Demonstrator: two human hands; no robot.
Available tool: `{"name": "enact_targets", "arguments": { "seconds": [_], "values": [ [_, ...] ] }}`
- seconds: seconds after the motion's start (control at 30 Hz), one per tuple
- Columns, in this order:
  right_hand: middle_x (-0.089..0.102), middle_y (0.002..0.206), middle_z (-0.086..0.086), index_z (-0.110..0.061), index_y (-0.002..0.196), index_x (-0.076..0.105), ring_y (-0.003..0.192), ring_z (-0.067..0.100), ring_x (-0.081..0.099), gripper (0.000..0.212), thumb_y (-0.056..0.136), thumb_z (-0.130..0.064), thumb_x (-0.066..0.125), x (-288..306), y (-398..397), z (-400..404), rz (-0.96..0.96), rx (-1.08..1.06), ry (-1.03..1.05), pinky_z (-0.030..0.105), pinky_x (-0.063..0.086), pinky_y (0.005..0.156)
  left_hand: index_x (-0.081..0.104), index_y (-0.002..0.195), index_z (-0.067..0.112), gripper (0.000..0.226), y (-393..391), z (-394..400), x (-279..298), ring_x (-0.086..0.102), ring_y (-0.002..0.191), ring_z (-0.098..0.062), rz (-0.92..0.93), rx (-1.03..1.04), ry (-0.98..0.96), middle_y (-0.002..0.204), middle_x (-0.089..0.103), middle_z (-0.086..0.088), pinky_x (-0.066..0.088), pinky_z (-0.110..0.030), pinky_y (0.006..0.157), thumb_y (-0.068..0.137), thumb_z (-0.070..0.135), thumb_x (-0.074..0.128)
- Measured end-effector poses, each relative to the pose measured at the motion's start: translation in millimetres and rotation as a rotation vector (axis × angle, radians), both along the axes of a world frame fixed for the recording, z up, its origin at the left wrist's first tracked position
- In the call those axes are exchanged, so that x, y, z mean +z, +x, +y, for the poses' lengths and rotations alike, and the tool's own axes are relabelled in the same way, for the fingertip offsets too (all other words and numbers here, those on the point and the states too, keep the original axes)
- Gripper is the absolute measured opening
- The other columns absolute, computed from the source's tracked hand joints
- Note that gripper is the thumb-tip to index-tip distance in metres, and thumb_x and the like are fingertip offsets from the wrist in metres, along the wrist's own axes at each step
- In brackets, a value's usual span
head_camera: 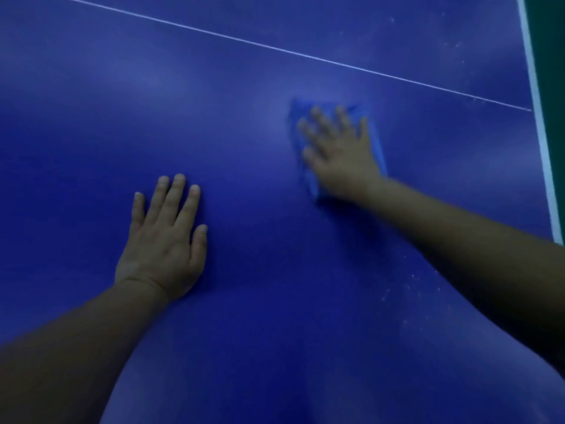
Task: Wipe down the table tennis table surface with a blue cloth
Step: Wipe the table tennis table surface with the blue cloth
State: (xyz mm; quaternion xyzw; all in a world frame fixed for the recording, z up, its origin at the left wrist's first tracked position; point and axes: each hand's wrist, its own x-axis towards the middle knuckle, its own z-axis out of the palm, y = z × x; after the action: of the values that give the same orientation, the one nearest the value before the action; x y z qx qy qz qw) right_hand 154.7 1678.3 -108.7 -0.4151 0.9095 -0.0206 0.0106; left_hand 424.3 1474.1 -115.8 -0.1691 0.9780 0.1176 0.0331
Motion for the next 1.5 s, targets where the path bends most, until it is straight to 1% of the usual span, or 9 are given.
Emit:
{"name": "enact_targets", "arguments": {
  "seconds": [0.17, 0.3, 0.43, 0.53, 0.7, 0.93, 1.17, 1.27, 1.5],
  "values": [
    [0.033, 0.161, -0.001, -0.036, 0.150, 0.044, 0.152, 0.037, 0.019, 0.050, 0.102, -0.050, 0.043, 9.3, 113.9, 87.9, -0.127, 0.963, 0.099, 0.068, 0.010, 0.117, 0.023, 0.158, 0.010, 0.069, 0.8, -0.3, -2.2, 0.003, 0.155, -0.025, 0.013, 0.005, 0.001, 0.167, 0.012, -0.009, 0.001, -0.054, 0.124, 0.098, 0.045, 0.020],
    [0.039, 0.157, 0.007, -0.032, 0.153, 0.031, 0.144, 0.043, 0.033, 0.056, 0.103, -0.056, 0.025, -6.5, -21.8, 69.3, 0.067, 0.347, 0.054, 0.069, 0.022, 0.112, 0.023, 0.158, 0.010, 0.069, 0.7, -1.2, -3.4, 0.003, 0.155, -0.025, 0.019, 0.003, -0.010, 0.168, 0.012, -0.010, 0.001, -0.053, 0.124, 0.099, 0.045, 0.019],
    [0.014, 0.168, -0.003, -0.037, 0.158, 0.022, 0.153, 0.034, 0.009, 0.064, 0.097, -0.058, 0.022, 5.2, -99.7, 63.9, -0.083, -0.461, -0.016, 0.069, 0.006, 0.117, 0.023, 0.158, 0.011, 0.070, 0.8, -1.6, -4.3, 0.002, 0.155, -0.024, 0.023, 0.004, -0.018, 0.168, 0.012, -0.009, -0.001, -0.051, 0.124, 0.098, 0.046, 0.018],
    [0.024, 0.165, 0.000, -0.035, 0.156, 0.028, 0.152, 0.037, 0.017, 0.065, 0.094, -0.057, 0.024, 0.8, -27.1, 68.2, -0.009, -0.275, 0.005, 0.071, 0.011, 0.115, 0.023, 0.158, 0.011, 0.070, -0.3, -1.5, -3.6, 0.001, 0.155, -0.023, 0.021, 0.002, -0.010, 0.168, 0.012, -0.009, -0.002, -0.050, 0.125, 0.098, 0.046, 0.019],
    [0.037, 0.159, 0.003, -0.033, 0.147, 0.047, 0.147, 0.042, 0.028, 0.051, 0.104, -0.054, 0.030, 2.6, 92.3, 131.4, -0.040, 0.649, 0.112, 0.068, 0.017, 0.114, 0.022, 0.159, 0.012, 0.072, -0.9, -1.1, -3.0, 0.001, 0.155, -0.022, 0.015, 0.006, -0.013, 0.168, 0.011, -0.008, -0.003, -0.049, 0.125, 0.097, 0.047, 0.017],
    [0.015, 0.167, -0.006, -0.038, 0.157, 0.024, 0.154, 0.030, 0.010, 0.076, 0.087, -0.066, 0.017, 9.3, -39.1, 121.0, -0.089, -0.530, -0.009, 0.067, 0.005, 0.118, 0.021, 0.159, 0.012, 0.074, -1.3, 0.6, 0.0, 0.002, 0.155, -0.023, 0.013, 0.009, -0.023, 0.168, 0.012, -0.008, -0.002, -0.049, 0.125, 0.095, 0.049, 0.016],
    [0.032, 0.162, 0.000, -0.037, 0.150, 0.041, 0.151, 0.039, 0.021, 0.051, 0.102, -0.053, 0.036, 0.6, 224.3, 166.9, -0.047, 0.460, 0.022, 0.070, 0.013, 0.115, 0.016, 0.160, 0.013, 0.064, -1.1, 6.2, 5.6, 0.002, 0.155, -0.025, -0.044, 0.033, -0.104, 0.168, 0.009, -0.008, 0.001, -0.050, 0.125, 0.103, 0.043, 0.022],
    [0.035, 0.160, 0.000, -0.036, 0.149, 0.045, 0.150, 0.038, 0.023, 0.051, 0.103, -0.054, 0.037, 7.6, 207.4, 189.4, -0.066, 0.699, 0.102, 0.069, 0.013, 0.116, 0.014, 0.159, 0.009, 0.067, 6.5, 11.6, 11.7, 0.002, 0.155, -0.025, -0.095, -0.008, -0.160, 0.168, 0.009, -0.009, -0.001, -0.049, 0.125, 0.103, 0.044, 0.019],
    [0.009, 0.168, -0.010, -0.041, 0.157, 0.019, 0.155, 0.027, 0.000, 0.059, 0.102, -0.058, 0.028, 15.3, 114.8, 128.0, -0.183, -0.541, -0.036, 0.064, -0.002, 0.119, 0.032, 0.154, 0.001, 0.071, 134.0, 56.5, 22.2, 0.014, 0.153, -0.030, 0.012, -0.154, -0.023, 0.164, 0.021, -0.017, 0.008, -0.051, 0.124, 0.098, 0.044, 0.023]
  ]
}}
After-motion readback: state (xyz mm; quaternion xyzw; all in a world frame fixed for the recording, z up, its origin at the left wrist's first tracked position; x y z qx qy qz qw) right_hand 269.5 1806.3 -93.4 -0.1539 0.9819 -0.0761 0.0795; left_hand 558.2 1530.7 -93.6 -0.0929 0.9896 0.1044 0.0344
